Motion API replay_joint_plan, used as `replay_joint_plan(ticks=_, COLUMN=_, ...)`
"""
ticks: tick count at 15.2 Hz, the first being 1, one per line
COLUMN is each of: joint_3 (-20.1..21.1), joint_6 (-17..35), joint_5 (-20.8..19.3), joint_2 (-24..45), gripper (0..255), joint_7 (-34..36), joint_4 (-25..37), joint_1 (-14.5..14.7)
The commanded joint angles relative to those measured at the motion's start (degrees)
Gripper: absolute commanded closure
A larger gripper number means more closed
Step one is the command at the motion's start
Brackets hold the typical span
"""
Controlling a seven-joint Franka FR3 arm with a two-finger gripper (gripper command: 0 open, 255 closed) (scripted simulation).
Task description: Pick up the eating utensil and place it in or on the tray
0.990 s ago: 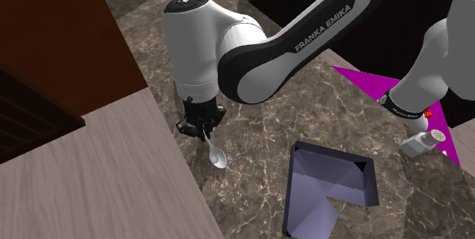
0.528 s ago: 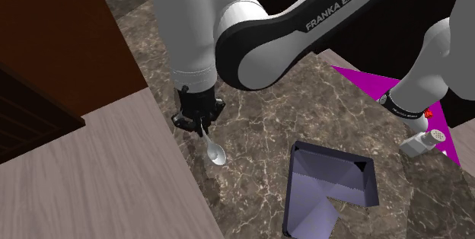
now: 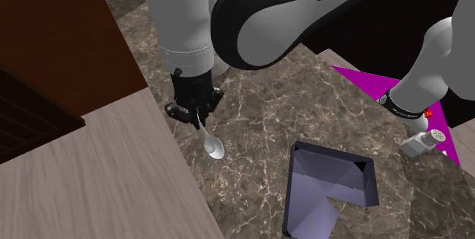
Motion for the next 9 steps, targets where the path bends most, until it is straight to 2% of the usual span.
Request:
replay_joint_plan(ticks=1, joint_3=0.1, joint_6=-1.3, joint_5=0.2, joint_2=-0.8, gripper=255, joint_7=0.1, joint_4=0.6, joint_1=-0.1)
replay_joint_plan(ticks=7, joint_3=0.3, joint_6=-4.8, joint_5=0.4, joint_2=-1.5, gripper=255, joint_7=0.4, joint_4=3.4, joint_1=-0.1)
replay_joint_plan(ticks=9, joint_3=1.1, joint_6=-2.7, joint_5=1.8, joint_2=-6.0, gripper=255, joint_7=0.9, joint_4=-2.9, joint_1=-0.5)
